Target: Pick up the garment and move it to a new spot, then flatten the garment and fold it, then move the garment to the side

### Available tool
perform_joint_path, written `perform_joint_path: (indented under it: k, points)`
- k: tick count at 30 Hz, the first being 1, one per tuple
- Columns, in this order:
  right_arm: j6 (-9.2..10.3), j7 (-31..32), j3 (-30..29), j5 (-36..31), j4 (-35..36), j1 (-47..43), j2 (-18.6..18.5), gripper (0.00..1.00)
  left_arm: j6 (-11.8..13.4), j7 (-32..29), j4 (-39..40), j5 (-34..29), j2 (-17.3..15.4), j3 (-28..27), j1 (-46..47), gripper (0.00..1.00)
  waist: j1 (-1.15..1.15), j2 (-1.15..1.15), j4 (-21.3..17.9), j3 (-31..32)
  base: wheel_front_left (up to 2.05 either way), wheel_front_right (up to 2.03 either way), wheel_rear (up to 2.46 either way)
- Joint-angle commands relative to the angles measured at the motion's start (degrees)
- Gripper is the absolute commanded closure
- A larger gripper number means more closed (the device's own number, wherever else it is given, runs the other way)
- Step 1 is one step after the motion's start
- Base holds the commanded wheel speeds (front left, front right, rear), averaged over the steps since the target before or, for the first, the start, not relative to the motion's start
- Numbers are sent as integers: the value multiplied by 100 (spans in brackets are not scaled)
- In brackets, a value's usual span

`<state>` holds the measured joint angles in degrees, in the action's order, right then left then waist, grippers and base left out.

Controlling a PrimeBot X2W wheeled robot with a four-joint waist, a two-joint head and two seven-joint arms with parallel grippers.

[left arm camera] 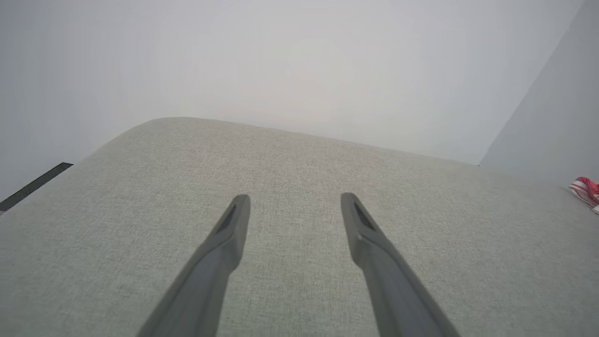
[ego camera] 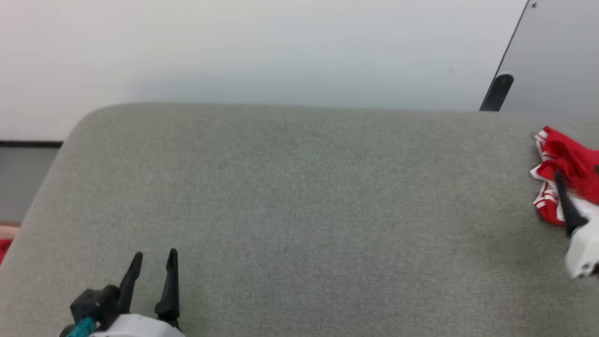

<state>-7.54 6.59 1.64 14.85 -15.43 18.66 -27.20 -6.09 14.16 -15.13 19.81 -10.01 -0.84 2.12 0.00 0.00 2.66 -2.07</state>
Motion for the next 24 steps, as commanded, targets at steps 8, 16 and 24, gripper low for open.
perform_joint_path:
  k: [8, 16, 24]
  points:
    - [10, -1303, -224, -146, -18, -1006, 747, 0, -52, 82, 114, 52, -168, -71, -406, 0, 0, 0, -72, 334, 0, 0, 0]
    - [10, -1683, -397, -308, 92, -1513, 1131, 0, -91, 97, 150, 98, -274, -164, -672, 0, 0, 0, -132, 389, 0, 0, 0]
    - [10, -1684, -439, -344, 215, -1718, 1293, 0, -125, 92, 245, 89, -276, -223, -759, 0, 0, 0, -183, 387, 0, 0, 0]
